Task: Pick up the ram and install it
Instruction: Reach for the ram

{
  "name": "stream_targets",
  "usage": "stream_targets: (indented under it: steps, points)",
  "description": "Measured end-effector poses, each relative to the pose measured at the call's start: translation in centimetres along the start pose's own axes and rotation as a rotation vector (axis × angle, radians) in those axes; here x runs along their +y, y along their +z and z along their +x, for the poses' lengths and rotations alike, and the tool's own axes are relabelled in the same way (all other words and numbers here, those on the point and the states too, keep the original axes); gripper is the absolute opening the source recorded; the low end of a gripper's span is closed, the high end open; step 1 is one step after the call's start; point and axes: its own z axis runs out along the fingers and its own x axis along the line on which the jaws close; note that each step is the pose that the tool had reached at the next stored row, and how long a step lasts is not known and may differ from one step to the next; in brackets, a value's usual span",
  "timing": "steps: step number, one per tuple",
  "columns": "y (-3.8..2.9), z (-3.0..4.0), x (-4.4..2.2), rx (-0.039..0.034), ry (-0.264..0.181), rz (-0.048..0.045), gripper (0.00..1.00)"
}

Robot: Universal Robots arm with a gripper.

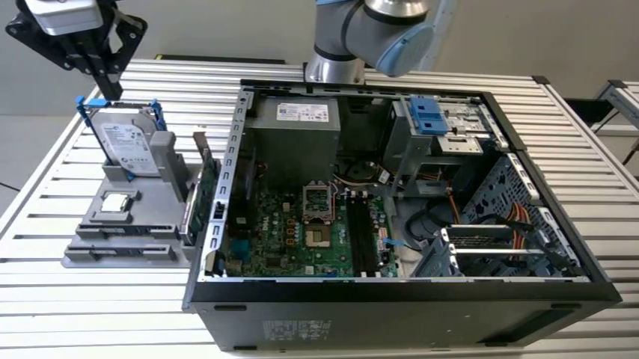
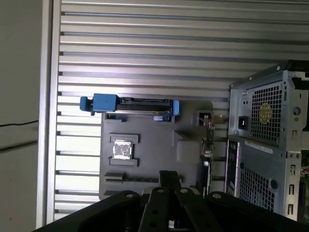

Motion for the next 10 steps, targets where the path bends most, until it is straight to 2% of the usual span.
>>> stream_targets:
  steps: [10]
  points:
    - [-0.01,1.12,0.02,0.0,0.006,0.0001,0.0]
